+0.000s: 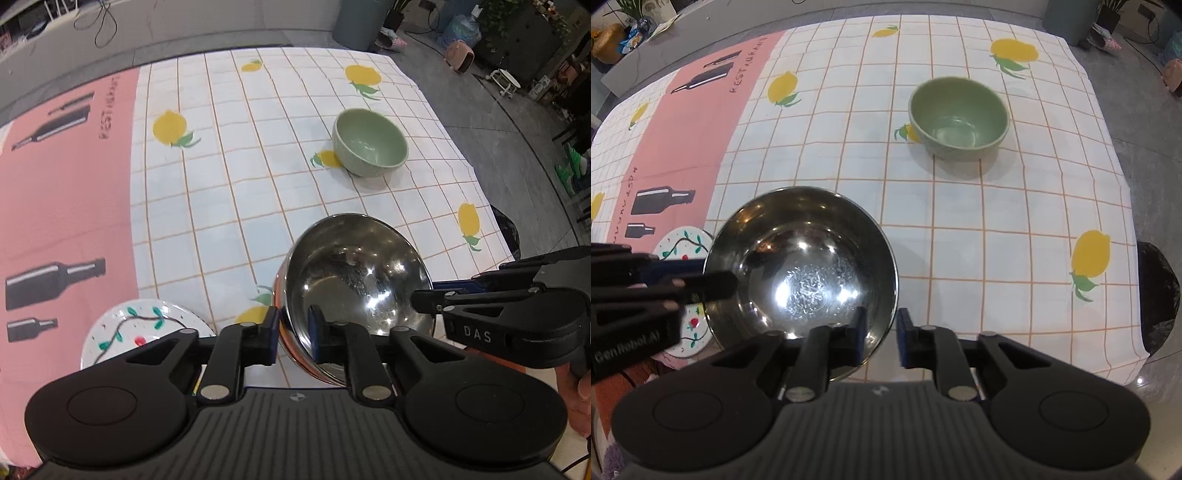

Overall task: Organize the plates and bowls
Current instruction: 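Carry the orange bowl toward the white plate with both tools, then lower the orange bowl into the blue bowl and open both tools, then move both tools to the green bowl rim and close on it, then lift the green bowl with both tools and carry it over the orange bowl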

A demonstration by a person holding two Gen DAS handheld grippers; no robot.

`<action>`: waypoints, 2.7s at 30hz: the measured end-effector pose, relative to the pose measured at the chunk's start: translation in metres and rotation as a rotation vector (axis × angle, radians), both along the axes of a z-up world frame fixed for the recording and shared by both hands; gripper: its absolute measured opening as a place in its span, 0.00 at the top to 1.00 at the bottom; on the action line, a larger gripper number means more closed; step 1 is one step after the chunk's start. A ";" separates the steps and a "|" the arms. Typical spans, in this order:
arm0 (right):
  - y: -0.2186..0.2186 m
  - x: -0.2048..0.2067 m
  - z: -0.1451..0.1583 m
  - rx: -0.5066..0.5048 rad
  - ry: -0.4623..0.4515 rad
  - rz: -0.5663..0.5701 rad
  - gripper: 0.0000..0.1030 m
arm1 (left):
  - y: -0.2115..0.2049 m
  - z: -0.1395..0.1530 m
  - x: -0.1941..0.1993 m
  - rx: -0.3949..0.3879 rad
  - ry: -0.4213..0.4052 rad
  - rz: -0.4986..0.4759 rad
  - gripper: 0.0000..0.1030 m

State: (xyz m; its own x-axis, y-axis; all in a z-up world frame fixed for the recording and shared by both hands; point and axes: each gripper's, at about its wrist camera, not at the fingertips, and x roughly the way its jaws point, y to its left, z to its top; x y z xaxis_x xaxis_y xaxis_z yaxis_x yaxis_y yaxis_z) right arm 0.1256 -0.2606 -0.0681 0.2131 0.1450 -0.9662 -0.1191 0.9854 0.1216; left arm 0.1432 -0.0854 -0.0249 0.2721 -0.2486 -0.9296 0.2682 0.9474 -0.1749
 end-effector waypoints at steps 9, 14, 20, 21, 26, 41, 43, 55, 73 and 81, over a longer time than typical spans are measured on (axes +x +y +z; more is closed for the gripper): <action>-0.001 -0.001 0.006 -0.015 -0.027 -0.015 0.96 | 0.003 -0.011 0.000 0.003 0.023 0.001 0.91; 0.001 -0.002 0.007 -0.031 -0.028 -0.004 0.96 | 0.002 -0.009 0.001 -0.001 0.029 -0.005 0.88; -0.002 0.000 0.017 -0.009 -0.047 -0.006 0.90 | 0.005 0.009 0.008 -0.064 0.002 -0.004 0.76; -0.004 0.000 0.021 -0.004 -0.057 -0.006 0.87 | 0.004 0.013 0.010 -0.070 -0.009 -0.005 0.75; -0.021 0.010 0.037 0.028 -0.126 -0.059 0.80 | -0.006 0.031 0.024 -0.107 -0.058 -0.040 0.75; -0.078 0.079 0.022 0.030 -0.172 -0.241 0.79 | -0.064 0.031 0.087 0.002 -0.164 -0.218 0.75; -0.082 0.090 0.014 0.032 -0.149 -0.247 0.79 | -0.068 0.025 0.099 0.000 -0.145 -0.214 0.75; -0.085 0.148 -0.022 0.009 -0.087 -0.245 0.79 | -0.095 -0.022 0.160 0.012 -0.055 -0.246 0.75; -0.093 0.173 -0.070 0.066 0.036 -0.315 0.91 | -0.104 -0.082 0.196 -0.055 0.096 -0.142 0.80; -0.095 0.173 -0.074 0.082 0.047 -0.343 0.92 | -0.108 -0.085 0.195 -0.042 0.101 -0.119 0.89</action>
State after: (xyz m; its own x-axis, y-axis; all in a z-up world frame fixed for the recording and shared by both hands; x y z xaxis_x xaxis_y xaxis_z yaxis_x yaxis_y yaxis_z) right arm 0.2987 -0.3554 -0.1424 0.2184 0.1505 -0.9642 0.2250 0.9536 0.1998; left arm 0.3384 -0.1930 -0.1102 0.1441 -0.3129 -0.9388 0.3573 0.9011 -0.2455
